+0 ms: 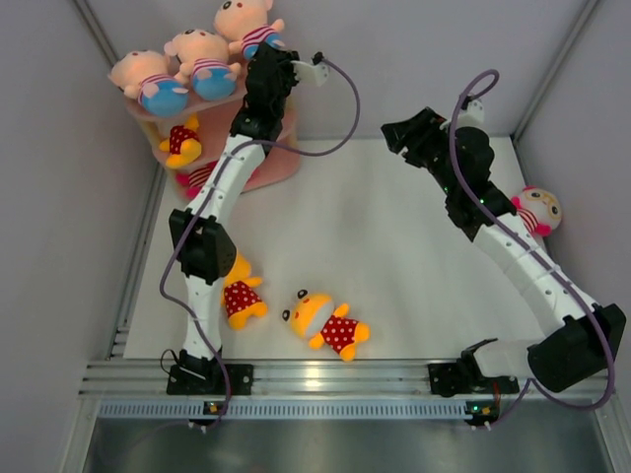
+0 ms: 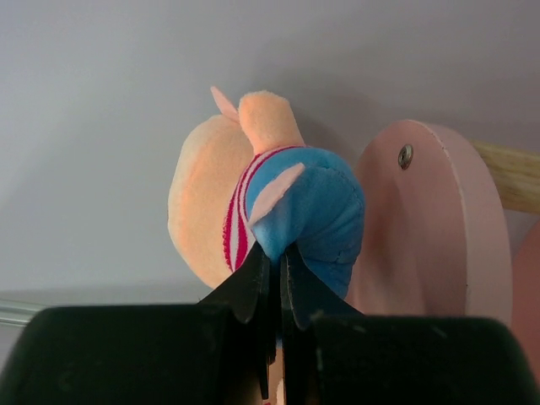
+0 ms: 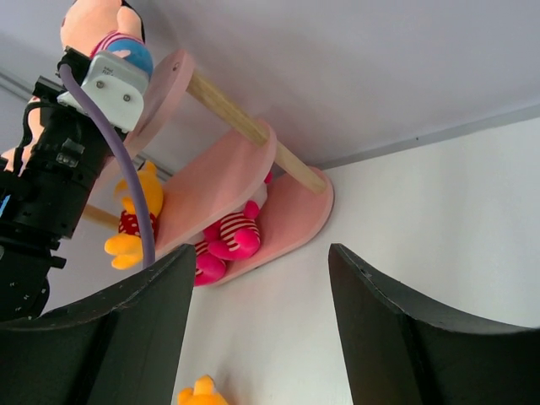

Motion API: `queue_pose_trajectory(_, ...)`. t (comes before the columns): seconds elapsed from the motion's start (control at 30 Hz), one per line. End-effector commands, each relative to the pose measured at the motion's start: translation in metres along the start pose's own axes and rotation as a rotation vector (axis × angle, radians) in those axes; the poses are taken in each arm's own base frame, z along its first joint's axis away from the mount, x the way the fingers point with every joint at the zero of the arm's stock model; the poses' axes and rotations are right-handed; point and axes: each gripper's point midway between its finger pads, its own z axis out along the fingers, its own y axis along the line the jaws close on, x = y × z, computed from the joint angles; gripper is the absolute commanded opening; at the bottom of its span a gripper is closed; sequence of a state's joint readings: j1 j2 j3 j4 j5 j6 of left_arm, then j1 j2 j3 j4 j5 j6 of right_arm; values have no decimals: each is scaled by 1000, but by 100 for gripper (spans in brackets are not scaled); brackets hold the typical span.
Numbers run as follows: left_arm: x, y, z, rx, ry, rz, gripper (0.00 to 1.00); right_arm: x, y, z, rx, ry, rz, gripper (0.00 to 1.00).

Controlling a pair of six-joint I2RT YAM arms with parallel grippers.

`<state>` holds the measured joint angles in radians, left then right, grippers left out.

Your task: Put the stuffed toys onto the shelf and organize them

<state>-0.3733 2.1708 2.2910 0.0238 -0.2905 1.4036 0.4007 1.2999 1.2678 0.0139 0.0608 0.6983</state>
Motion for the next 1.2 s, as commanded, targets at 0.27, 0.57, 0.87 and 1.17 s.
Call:
queue_pose_trajectory(0.27, 8, 40, -10, -91, 13, -46, 9, -21, 5, -15, -15, -67, -5, 66)
queue_pose_trajectory(0.57, 9, 55, -21, -106, 11, -65, 40, -21, 6, -17, -16, -64, -7, 68)
queue_pose_trajectory(0.87, -7, 77, -35, -152, -24, -34, 68, -22, 9, -18, -27, -63, -7, 70)
queue_pose_trajectory(1.17, -31, 106, -60, -190, -82, -111, 98, -15, 6, -19, -14, -12, -60, 74)
